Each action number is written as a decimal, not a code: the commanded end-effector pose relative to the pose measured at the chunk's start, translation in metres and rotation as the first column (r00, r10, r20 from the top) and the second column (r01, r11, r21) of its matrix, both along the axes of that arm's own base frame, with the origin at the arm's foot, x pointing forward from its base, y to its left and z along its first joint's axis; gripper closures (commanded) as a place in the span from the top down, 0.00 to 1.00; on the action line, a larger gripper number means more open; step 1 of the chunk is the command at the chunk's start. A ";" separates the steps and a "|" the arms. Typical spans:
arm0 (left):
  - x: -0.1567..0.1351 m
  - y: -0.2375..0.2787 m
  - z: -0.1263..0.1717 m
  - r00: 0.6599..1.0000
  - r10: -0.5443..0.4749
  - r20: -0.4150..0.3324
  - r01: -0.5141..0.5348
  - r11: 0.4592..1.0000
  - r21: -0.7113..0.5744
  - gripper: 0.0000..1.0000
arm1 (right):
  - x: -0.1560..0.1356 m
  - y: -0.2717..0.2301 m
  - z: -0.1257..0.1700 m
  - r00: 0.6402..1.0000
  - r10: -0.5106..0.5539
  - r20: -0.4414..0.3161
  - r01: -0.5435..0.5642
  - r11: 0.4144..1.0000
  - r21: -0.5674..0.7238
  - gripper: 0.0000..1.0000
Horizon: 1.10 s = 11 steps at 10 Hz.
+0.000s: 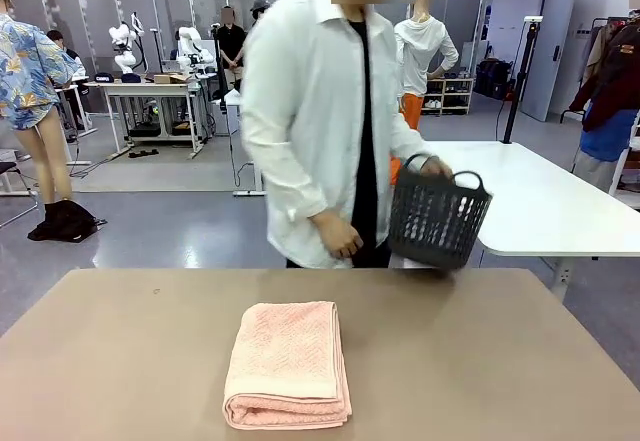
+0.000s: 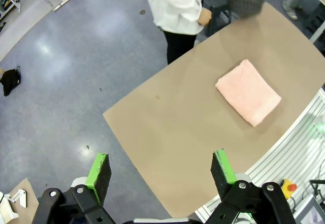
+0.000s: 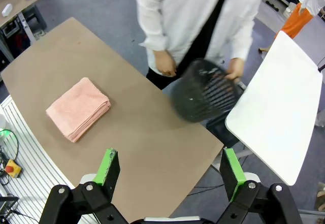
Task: Fold the towel.
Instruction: Pick up the 100 cm Hotel Towel and place it on the left side of the table.
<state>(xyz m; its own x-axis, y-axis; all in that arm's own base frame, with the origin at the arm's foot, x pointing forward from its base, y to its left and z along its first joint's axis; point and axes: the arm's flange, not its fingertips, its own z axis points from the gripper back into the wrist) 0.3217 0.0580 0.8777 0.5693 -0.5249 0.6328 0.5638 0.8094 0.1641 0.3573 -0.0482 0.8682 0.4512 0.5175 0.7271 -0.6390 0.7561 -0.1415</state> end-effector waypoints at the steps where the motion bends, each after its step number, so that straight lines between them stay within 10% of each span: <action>1: -0.001 0.001 0.004 1.000 0.000 -0.013 0.000 1.000 0.007 1.00 | -0.001 -0.001 0.002 1.000 0.004 -0.009 -0.004 1.000 0.013 1.00; 7: 0.000 0.000 0.000 1.000 0.000 0.000 0.000 1.000 0.000 1.00 | -0.001 -0.001 0.002 1.000 0.004 -0.009 -0.004 1.000 0.013 1.00; 11: 0.061 -0.012 -0.108 0.973 -0.070 -0.219 0.033 0.985 -0.166 1.00 | -0.001 -0.001 0.002 1.000 0.004 -0.009 -0.004 1.000 0.013 1.00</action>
<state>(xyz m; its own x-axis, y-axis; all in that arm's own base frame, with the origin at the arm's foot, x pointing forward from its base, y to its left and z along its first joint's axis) 0.3756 0.0497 0.7988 0.6586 -0.5022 0.5604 0.6077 0.7942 -0.0026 0.3573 -0.0483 0.8686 0.4508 0.5174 0.7274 -0.6388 0.7561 -0.1420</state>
